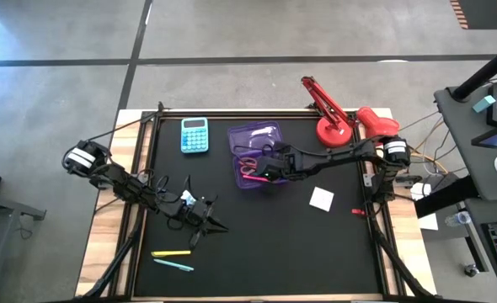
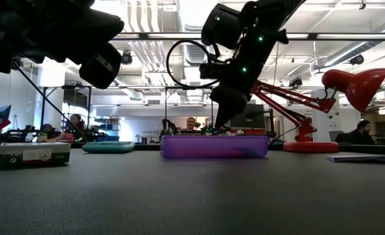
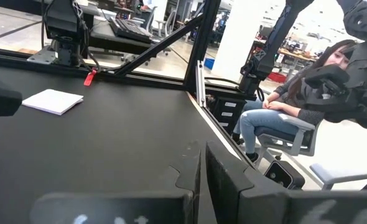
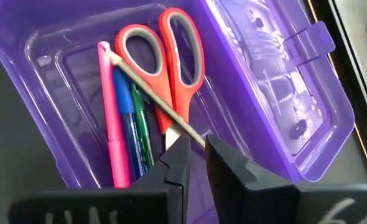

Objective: Pack school essentials
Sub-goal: Put the yellow pen into the violet supply box

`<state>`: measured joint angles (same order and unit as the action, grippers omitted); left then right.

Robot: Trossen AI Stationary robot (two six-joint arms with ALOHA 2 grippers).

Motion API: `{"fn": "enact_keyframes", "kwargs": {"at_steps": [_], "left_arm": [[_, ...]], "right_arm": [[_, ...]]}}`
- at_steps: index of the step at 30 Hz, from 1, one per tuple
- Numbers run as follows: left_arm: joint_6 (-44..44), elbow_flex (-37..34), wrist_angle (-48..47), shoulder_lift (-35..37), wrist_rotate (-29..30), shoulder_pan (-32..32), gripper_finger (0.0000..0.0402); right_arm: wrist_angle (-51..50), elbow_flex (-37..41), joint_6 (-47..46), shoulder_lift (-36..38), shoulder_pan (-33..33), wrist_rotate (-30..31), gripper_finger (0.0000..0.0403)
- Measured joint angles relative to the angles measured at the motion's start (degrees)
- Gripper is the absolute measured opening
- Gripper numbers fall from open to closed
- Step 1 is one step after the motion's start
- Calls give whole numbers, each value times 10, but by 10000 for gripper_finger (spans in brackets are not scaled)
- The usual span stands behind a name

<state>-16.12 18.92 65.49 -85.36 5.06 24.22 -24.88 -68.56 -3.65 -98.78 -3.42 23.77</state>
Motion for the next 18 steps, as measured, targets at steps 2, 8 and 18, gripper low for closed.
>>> {"fn": "enact_keyframes", "kwargs": {"at_steps": [2, 8, 18], "left_arm": [[0, 0, 0, 0, 0, 0, 8], [18, 0, -6, 0, 0, 0, 8], [62, 0, 3, 2, -32, 2, 8]], "right_arm": [[-8, -8, -6, 0, 1, 0, 43], [-64, -43, -43, 11, 18, 0, 49], [-144, -78, -153, 22, 87, -29, 50]]}}
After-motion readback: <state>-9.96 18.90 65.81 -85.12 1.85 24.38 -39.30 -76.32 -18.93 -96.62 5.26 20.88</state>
